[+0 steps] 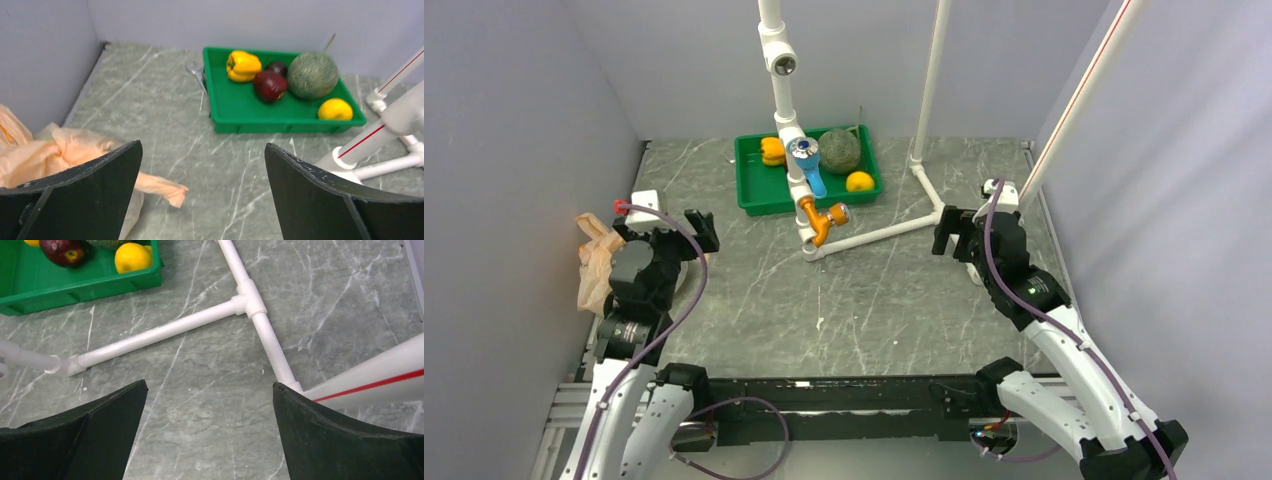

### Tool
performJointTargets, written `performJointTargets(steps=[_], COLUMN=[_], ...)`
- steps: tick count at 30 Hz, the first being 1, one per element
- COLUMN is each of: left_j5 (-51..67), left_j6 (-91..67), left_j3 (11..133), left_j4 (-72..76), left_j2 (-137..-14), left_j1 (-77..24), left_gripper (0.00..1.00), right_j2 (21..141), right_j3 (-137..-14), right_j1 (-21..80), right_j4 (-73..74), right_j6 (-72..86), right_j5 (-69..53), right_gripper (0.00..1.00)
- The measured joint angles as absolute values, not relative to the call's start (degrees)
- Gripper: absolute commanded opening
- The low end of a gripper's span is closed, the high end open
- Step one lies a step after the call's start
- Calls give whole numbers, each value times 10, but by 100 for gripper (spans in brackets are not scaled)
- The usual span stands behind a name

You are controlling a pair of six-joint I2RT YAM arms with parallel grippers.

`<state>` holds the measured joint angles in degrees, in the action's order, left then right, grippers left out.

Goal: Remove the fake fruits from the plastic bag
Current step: Move the plastic bag to the center of the board.

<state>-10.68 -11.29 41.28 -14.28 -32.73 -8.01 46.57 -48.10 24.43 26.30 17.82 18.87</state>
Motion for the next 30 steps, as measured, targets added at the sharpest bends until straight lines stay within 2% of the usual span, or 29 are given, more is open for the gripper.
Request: performJointTargets(steps=[20, 30], left_j5=[-160, -354], left_j6=[-68, -95], left_j3=[416, 504], left_j4=[-119, -221], left_j2=[-307, -481], left_j1=[-127, -120], left_gripper=[99, 99], right_j2=[486, 617], right_j3=[-461, -436], right_j1=[251, 285], right_j4=[188, 149], right_j6=[217, 282], right_j5=[130, 79], right_gripper=[100, 100])
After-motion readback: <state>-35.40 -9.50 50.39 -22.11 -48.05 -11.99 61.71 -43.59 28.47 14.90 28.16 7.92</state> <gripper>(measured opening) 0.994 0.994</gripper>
